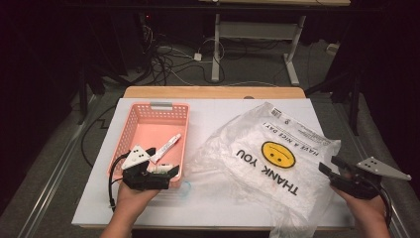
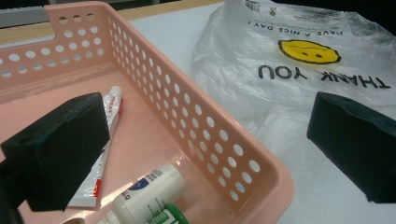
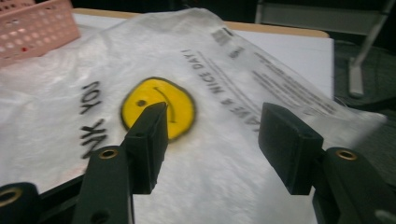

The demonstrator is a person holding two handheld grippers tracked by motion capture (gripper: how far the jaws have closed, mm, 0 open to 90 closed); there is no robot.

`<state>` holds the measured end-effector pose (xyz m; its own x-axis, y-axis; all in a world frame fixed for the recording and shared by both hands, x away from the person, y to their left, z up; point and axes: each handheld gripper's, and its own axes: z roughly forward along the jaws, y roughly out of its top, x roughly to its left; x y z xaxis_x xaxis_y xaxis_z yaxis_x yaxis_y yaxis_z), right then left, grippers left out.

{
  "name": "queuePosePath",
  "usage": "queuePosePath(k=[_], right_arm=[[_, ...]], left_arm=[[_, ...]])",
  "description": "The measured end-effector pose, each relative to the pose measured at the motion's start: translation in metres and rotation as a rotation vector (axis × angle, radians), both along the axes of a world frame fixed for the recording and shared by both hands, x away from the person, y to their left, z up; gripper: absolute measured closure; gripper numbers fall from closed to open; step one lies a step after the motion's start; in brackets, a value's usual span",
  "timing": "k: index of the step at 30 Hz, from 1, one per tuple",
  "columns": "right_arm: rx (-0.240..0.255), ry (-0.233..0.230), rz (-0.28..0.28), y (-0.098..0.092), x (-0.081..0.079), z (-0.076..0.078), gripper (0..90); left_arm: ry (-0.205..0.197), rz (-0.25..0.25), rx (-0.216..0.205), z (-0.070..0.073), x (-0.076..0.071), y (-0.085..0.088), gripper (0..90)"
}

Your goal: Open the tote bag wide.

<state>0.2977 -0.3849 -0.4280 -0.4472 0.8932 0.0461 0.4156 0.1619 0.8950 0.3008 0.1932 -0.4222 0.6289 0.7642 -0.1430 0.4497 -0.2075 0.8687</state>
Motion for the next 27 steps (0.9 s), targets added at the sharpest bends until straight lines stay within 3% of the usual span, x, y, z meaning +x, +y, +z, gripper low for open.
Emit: queuePosePath(k=[4, 8, 15, 20, 27], right_arm=[[-0.010, -0.007, 0.064, 0.022, -0.001, 0.003, 45.1], [-0.027, 0.020, 0.127, 0.043, 0.000, 0.001, 45.1], [-0.045, 0.029, 0.257, 0.084, -0.001, 0.001, 46.6], [-0.070, 0.067, 0.358, 0.114, 0.002, -0.004, 48.3], [-0.168, 0.163, 0.488, 0.155, 0.008, -0.025, 48.2]], left_arm=[[0.000, -0.001, -0.001, 0.000, 0.000, 0.000, 0.0], [-0.001, 0.001, -0.002, 0.000, 0.000, 0.001, 0.0], [0.000, -0.001, -0.003, 0.000, 0.000, 0.000, 0.0], [0.000, -0.002, -0.004, 0.000, 0.000, -0.001, 0.0], [-0.001, -0.005, 0.000, 0.000, -0.001, -0.002, 0.0]])
